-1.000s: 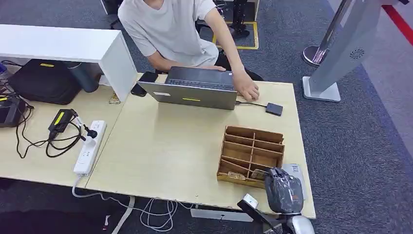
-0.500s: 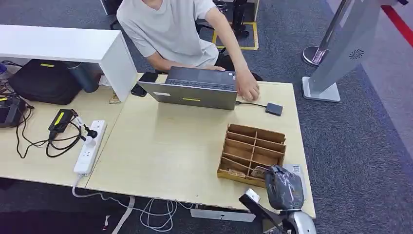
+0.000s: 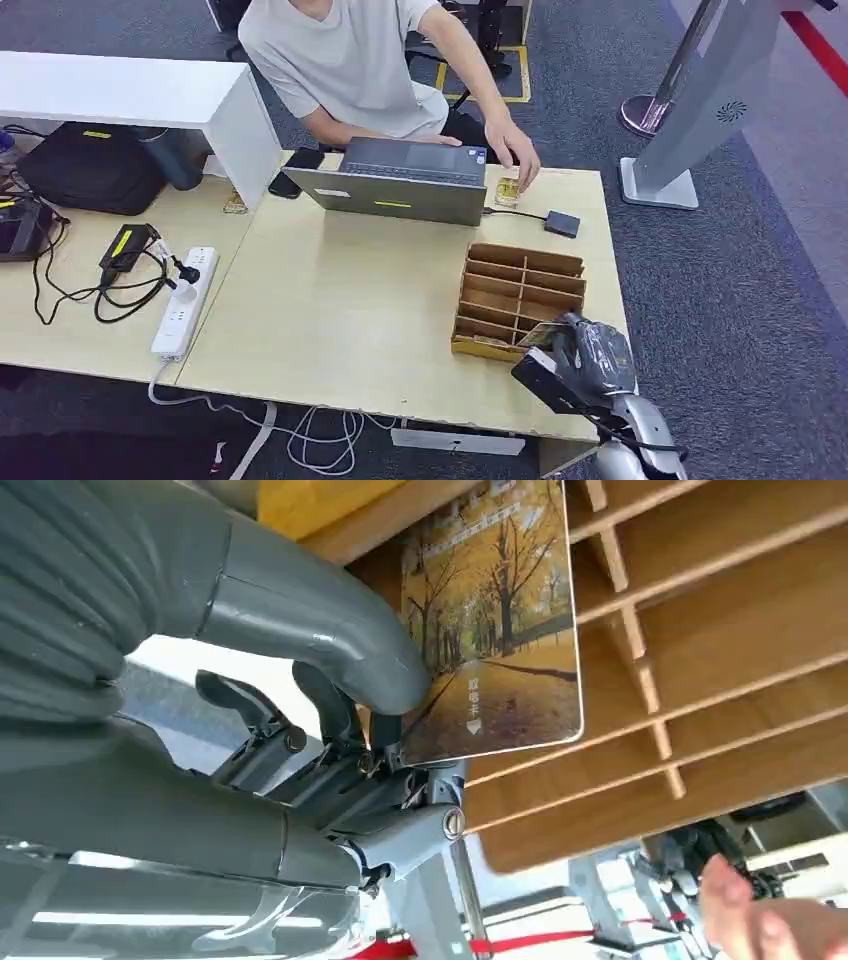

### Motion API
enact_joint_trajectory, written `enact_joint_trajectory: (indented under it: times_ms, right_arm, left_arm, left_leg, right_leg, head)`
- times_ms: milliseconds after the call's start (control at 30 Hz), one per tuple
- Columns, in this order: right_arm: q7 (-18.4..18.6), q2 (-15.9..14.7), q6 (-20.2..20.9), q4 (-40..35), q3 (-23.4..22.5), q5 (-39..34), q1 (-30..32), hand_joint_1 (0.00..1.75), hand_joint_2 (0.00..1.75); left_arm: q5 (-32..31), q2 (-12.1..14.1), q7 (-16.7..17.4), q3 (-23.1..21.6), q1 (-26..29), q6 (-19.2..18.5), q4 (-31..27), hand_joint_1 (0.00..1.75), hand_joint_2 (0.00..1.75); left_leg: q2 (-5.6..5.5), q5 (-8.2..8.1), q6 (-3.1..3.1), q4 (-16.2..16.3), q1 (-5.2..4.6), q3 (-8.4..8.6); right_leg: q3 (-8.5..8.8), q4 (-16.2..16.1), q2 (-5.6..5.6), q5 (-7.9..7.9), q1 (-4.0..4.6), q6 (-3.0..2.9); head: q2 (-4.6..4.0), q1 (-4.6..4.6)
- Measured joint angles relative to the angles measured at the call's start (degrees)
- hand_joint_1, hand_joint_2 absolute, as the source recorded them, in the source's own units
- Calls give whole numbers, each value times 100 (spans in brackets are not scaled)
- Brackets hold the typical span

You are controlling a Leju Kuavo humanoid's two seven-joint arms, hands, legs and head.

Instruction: Pass the card to the sensor for recognition and then transmit it.

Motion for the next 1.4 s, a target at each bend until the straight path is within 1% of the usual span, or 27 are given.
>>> enact_joint_trajectory:
  times_ms: [133, 433, 733, 833, 967, 1033, 1133, 1267, 1400]
  right_arm:
    - [55, -61, 68, -13, 7, -28, -179, 175, 175]
    - [267, -87, 11, 20, 48, 177, -679, 175, 175]
    - [470, -59, 53, 280, 63, 208, -1620, 175, 175]
    - [533, -4, 76, 405, 74, 201, -1915, 175, 175]
    - [665, 75, 70, 612, 90, 190, -2298, 175, 175]
    - [728, 112, 29, 782, 88, 190, -2494, 175, 175]
    - [772, 159, -140, 1127, 59, 160, -2812, 175, 175]
    - [712, 278, -317, 1548, -68, -61, -3156, 175, 175]
    - [649, 411, -426, 1819, -171, -153, -3329, 175, 175]
  left_arm:
    - [13, 0, 0, -2, 0, 0, 0, 0, 175]
    - [15, 0, 0, -9, 0, 0, 0, 0, 175]
    - [-26, 0, 0, -42, -3, 0, 0, 0, 175]
    - [-55, 0, 0, -63, -5, 0, 0, 0, 175]
    - [-138, 0, 13, -66, -6, 0, 0, 0, 175]
    - [-201, 0, 81, -68, -6, 0, 0, 0, 175]
    - [-304, -2, 127, -68, -9, 0, 0, 0, 175]
    - [-365, -2, 127, -68, -10, 0, 0, 0, 175]
    - [-385, -2, 125, -68, -10, 0, 0, 0, 175]
  left_leg:
    - [1, 0, 0, 0, 0, -1]
    - [1, 0, 0, 0, 0, -3]
    - [0, 8, 0, 1, -1, -5]
    - [0, 8, 0, 1, -1, -5]
    - [-2, 8, -1, 1, 0, -4]
    - [-2, 8, 0, 1, 0, -5]
    - [-2, 8, 0, 1, 0, -5]
    - [-1, 8, 0, 1, 0, -5]
    - [-2, 8, 0, 1, 0, -4]
  right_leg:
    - [-1, 0, 1, 0, 0, 0]
    - [-3, 1, 1, 0, 0, 0]
    - [-3, 3, 0, 2, 0, 0]
    - [-4, 3, 0, 2, 0, 0]
    - [-4, 3, -1, 2, 0, 0]
    - [-5, 3, 0, 2, 0, 0]
    - [-4, 3, -1, 2, 0, 0]
    - [-4, 3, 1, 2, 0, 0]
    - [-5, 3, 0, 2, 0, -1]
  head:
    - [0, 0]
    - [0, 0]
    - [0, 0]
    - [0, -2]
    - [0, 0]
    - [0, -2]
    - [0, 0]
    - [0, 2]
    - [0, 0]
